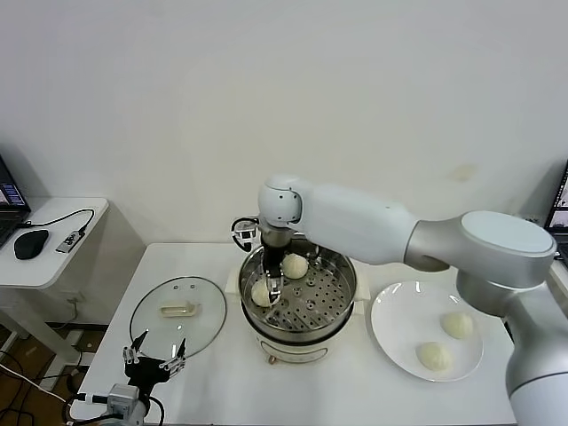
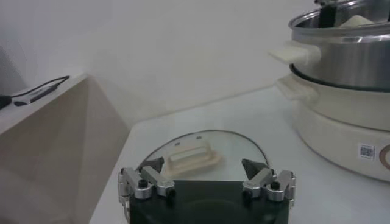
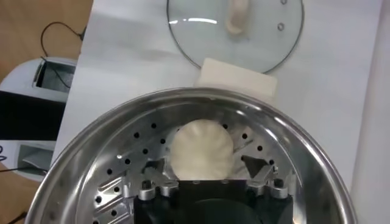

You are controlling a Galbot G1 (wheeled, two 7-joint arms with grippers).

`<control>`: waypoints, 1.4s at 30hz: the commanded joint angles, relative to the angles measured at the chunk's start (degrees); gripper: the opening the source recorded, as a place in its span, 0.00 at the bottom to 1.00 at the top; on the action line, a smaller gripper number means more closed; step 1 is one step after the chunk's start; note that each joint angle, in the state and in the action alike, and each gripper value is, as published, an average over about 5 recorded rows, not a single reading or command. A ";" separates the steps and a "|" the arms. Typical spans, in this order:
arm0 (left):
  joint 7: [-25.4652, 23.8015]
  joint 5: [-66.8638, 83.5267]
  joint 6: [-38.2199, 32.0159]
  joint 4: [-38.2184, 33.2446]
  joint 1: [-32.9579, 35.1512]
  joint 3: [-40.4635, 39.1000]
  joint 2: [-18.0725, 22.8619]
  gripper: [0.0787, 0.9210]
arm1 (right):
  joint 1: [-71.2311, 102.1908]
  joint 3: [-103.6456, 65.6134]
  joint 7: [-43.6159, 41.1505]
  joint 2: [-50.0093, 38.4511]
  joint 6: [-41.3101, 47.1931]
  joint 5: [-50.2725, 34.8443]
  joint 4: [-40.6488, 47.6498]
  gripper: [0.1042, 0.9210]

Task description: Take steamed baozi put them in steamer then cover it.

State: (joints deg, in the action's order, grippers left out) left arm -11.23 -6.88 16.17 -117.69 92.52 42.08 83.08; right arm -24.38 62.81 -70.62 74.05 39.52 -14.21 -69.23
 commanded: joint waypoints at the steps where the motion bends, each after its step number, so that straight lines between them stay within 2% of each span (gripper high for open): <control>1: -0.09 -0.02 0.07 -0.10 0.04 -0.10 0.02 0.88 | -7.25 -0.79 -1.95 -18.10 -1.40 -0.68 -14.77 0.88; 9: -0.51 -0.16 0.37 -0.69 0.60 -0.14 0.06 0.88 | -11.40 -0.43 -5.34 -39.86 -5.53 0.25 -25.35 0.88; 16: -0.40 -0.19 0.35 -0.78 1.54 0.36 -0.20 0.88 | -5.99 -2.63 -8.29 -50.15 -9.24 5.77 -27.71 0.88; 29: -0.82 -0.05 1.44 -2.47 2.98 0.97 -1.30 0.88 | 23.70 -18.90 -9.02 -52.85 -14.98 19.52 -26.34 0.88; 42: -0.72 -0.40 2.22 -2.40 3.55 0.36 -0.42 0.88 | 29.77 -20.13 -7.95 -51.00 -16.39 24.05 -23.14 0.88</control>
State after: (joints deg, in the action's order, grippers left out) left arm -11.97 -7.24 18.05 -120.06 95.95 42.42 82.72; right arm -2.47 46.14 -78.60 24.59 24.68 5.57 -92.88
